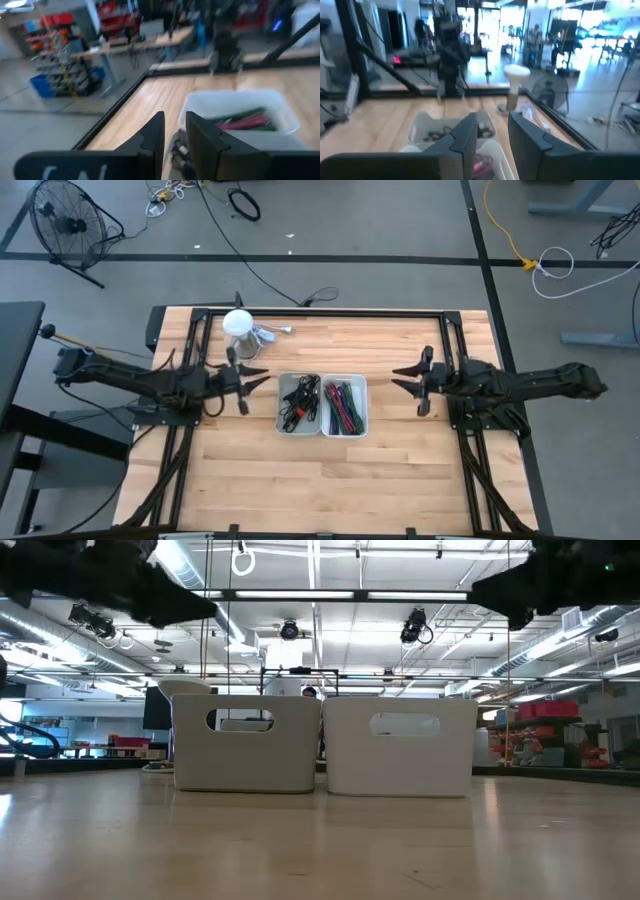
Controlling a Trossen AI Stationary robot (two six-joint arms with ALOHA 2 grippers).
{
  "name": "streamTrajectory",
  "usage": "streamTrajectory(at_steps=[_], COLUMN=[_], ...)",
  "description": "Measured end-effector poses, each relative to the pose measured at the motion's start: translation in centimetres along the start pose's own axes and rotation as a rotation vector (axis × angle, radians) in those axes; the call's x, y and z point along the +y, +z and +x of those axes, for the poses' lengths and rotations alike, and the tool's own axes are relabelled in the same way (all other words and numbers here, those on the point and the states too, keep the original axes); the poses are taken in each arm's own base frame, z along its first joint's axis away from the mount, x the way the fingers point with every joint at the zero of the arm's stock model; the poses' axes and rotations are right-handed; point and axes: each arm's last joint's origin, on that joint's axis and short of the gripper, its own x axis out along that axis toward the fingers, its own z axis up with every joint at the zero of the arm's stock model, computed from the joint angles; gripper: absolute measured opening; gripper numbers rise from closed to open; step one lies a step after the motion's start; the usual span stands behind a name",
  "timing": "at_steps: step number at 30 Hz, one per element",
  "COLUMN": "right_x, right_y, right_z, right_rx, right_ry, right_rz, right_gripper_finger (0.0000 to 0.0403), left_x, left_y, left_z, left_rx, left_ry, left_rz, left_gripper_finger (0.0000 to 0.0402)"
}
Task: Pick & Place USB Port
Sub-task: Return to Home Position
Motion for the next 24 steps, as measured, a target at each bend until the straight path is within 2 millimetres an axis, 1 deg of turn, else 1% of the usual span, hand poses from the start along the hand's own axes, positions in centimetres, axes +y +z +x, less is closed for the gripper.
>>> streamTrajectory(at_steps=[2, 5, 7, 10, 13, 18, 24], right_x=[0.0, 0.0, 0.1, 0.2, 0.2, 0.3, 0.4], right_y=[-0.7, -2.3, -3.4, -4.4, -5.1, -5.9, -6.8], right_z=[-0.5, -0.8, -0.9, -0.9, -0.9, -1.0, -1.0], right_rx=[-0.05, -0.042, -0.009, 0.013, 0.031, 0.064, 0.093], right_ry=[0.013, 0.017, 0.023, 0.04, 0.047, 0.064, 0.063], right_rz=[0.02, -0.007, 0.008, 0.07, 0.077, 0.113, 0.111], right_gripper_finger=[0.0111, 0.0111, 0.0111, 0.0111, 0.0111, 0.0111, 0.0111], left_x=[0.0, -0.1, -0.1, -0.2, -0.3, -0.5, -0.5], left_y=[-1.2, -2.8, -3.6, -4.6, -5.1, -6.0, -6.2], left_z=[-0.6, -1.3, -1.7, -1.9, -1.9, -1.9, -1.9], left_rx=[-0.065, -0.122, -0.135, -0.115, -0.096, -0.008, 0.016], left_ry=[-0.048, -0.104, -0.122, -0.154, -0.178, -0.184, -0.172], left_rz=[-0.014, -0.019, -0.042, -0.076, -0.096, -0.099, -0.092], left_gripper_finger=[0.0083, 0.0083, 0.0083, 0.0083, 0.0083, 0.0083, 0.0083])
